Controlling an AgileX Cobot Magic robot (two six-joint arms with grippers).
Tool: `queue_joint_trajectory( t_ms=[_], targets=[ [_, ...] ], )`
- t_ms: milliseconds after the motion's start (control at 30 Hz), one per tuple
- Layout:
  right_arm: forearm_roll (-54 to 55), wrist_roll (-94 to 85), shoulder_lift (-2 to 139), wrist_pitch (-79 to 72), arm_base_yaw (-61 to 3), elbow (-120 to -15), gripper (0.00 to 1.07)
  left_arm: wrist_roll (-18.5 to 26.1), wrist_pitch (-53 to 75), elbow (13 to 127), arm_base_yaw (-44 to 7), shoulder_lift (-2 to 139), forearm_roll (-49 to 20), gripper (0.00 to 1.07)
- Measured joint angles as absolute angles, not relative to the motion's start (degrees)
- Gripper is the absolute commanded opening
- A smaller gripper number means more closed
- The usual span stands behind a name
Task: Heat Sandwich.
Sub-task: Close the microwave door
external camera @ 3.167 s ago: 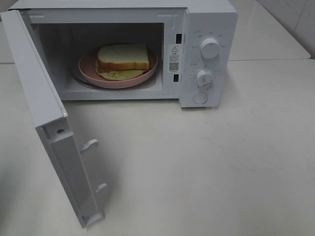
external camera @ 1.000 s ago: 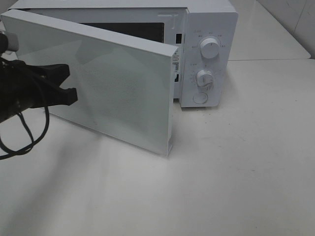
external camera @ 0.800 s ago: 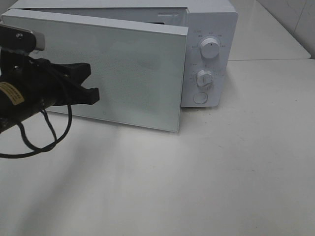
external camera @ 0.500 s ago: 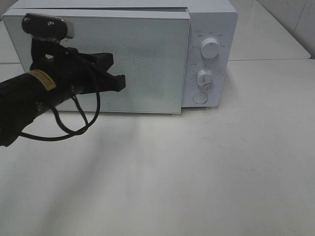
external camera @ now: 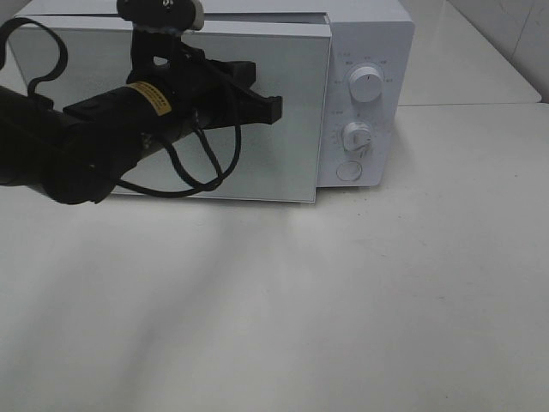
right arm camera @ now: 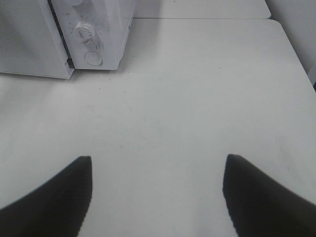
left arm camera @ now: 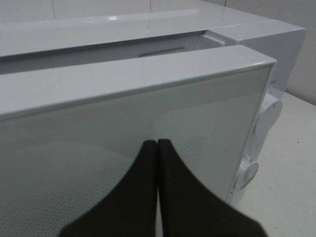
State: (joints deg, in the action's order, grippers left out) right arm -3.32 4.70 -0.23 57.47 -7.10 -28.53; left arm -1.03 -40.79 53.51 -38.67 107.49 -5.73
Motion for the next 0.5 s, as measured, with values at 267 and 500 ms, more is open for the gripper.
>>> queue_joint_trajectory(
  t_ms=[267, 500],
  targets=[
    [-3.32, 4.70, -0.23, 57.47, -7.10, -28.53, 0.71, -1.03, -37.59, 58.67, -39.02, 110.58, -5.90, 0.00],
    [-3.32, 4.70, -0.23, 57.47, -7.10, -28.53, 0.71, -0.69, -35.64, 62.05, -39.88, 113.04, -5.84, 0.00]
  ],
)
